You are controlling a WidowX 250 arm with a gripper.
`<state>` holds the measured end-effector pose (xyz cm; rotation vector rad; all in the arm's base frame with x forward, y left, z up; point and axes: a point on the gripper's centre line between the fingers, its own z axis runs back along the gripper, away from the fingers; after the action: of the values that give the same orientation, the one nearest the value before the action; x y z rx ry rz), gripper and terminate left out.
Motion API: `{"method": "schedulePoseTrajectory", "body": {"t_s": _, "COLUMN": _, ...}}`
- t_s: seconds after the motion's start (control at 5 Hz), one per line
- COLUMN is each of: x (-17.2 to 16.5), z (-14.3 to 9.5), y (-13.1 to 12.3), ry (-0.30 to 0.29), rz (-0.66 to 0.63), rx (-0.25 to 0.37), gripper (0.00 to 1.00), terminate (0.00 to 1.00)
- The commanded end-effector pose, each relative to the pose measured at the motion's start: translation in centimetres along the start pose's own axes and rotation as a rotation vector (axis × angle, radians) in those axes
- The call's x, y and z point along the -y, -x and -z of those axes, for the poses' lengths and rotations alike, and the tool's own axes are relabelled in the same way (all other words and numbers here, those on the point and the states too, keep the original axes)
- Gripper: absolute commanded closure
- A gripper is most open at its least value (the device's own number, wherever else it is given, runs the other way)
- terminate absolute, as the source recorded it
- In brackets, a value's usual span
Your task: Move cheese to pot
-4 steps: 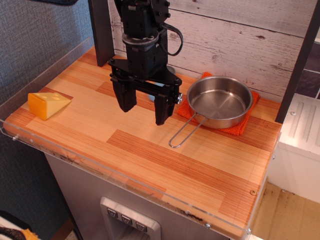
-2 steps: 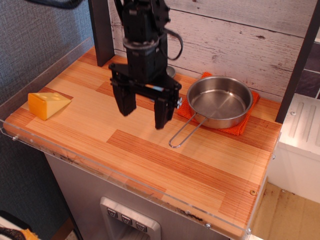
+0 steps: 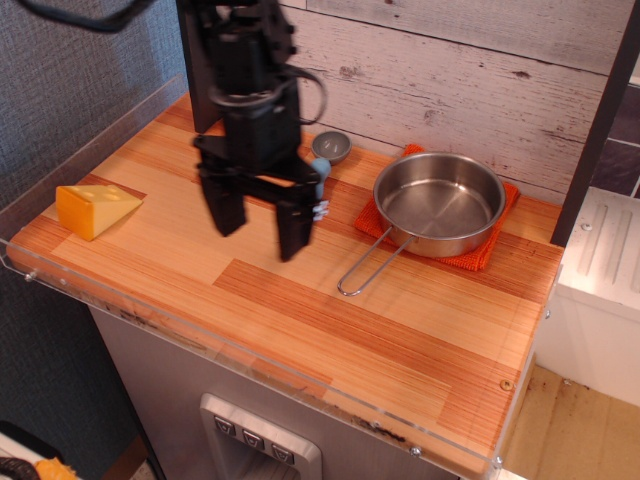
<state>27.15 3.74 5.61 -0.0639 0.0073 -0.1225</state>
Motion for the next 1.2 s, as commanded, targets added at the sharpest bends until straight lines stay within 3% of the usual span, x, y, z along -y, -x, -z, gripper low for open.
{"method": "schedulePoseTrajectory", "body": {"t_s": 0.0, "x": -9.3, "z": -2.5, "y": 1.7, "ry": -0.192, "rz": -0.110, "rx": 0.048, "gripper": 0.00, "terminate": 0.00}}
{"method": "schedulePoseTrajectory", "body": {"t_s": 0.2, "x": -14.0, "z": -3.6, "y": 3.0, "ry": -0.243, "rz": -0.197, "rx": 0.037, "gripper": 0.00, "terminate": 0.00}}
{"method": "schedulePoseTrajectory", "body": {"t_s": 0.4, "x": -16.4, "z": -3.9, "y": 3.6, "ry": -0.268, "rz": -0.221, "rx": 0.026, "gripper": 0.00, "terminate": 0.00}}
{"method": "schedulePoseTrajectory", "body": {"t_s": 0.6, "x": -18.5, "z": -2.4, "y": 3.9, "ry": -0.242, "rz": -0.240, "rx": 0.009, "gripper": 0.00, "terminate": 0.00}}
{"method": "schedulePoseTrajectory", "body": {"t_s": 1.0, "x": -18.9, "z": 0.3, "y": 3.5, "ry": -0.165, "rz": -0.205, "rx": -0.012, "gripper": 0.00, "terminate": 0.00}}
